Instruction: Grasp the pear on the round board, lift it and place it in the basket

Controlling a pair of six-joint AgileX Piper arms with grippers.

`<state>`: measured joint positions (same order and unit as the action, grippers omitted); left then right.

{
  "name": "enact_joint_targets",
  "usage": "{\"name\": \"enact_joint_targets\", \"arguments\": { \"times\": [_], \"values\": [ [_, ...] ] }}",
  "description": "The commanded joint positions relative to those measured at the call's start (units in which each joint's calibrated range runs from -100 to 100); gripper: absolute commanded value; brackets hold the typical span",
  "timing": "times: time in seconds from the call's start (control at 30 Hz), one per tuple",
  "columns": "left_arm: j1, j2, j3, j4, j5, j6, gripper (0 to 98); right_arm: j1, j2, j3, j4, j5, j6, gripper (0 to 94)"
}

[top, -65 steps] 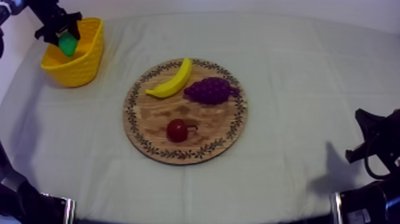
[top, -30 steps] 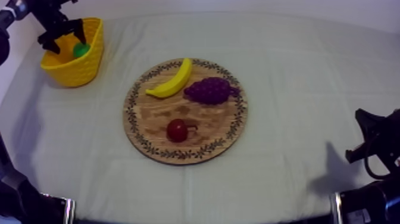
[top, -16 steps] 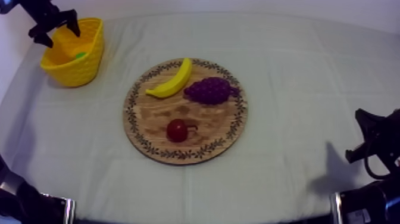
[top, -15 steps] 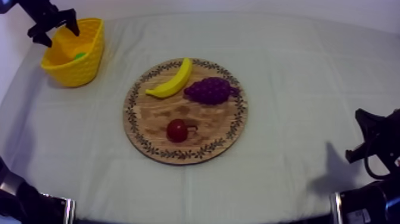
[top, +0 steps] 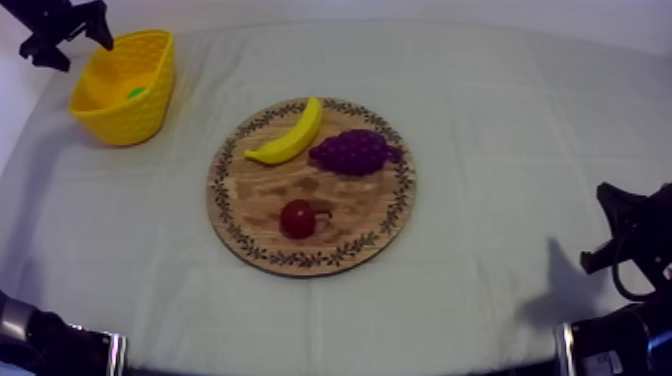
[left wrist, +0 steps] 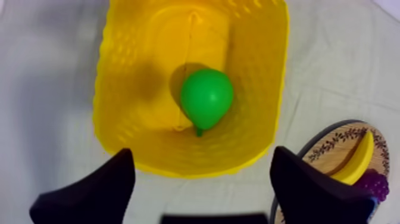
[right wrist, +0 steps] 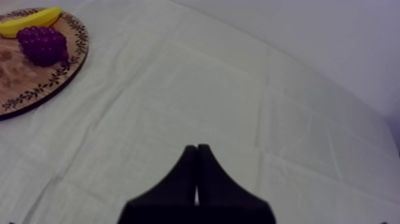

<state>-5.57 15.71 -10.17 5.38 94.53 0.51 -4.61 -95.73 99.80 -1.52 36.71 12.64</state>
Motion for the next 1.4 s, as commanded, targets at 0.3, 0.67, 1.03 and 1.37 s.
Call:
{"name": "enact_joint_targets", "arguments": {
  "times": [0.3,0.67,1.03,1.37],
  "values": [
    [-0.09,-15.85,16.36,1.03,-6.58,0.17,69.9,0.01,-0.03,-0.02,-0.02,-0.01,-0.01,0.2],
    [-1.77,-34.31,38.36,1.77,-17.09,-0.11,64.7,0.01,-0.03,-0.02,-0.02,-0.01,-0.01,0.2],
    [-2.50,-52.13,57.02,2.56,-28.08,-0.66,50.9,0.01,-0.03,-0.02,-0.02,-0.01,-0.01,0.2],
    [-1.37,-68.20,73.30,3.57,-40.68,1.28,31.3,0.01,-0.03,-0.02,-0.02,-0.01,-0.01,0.2]
  ]
}}
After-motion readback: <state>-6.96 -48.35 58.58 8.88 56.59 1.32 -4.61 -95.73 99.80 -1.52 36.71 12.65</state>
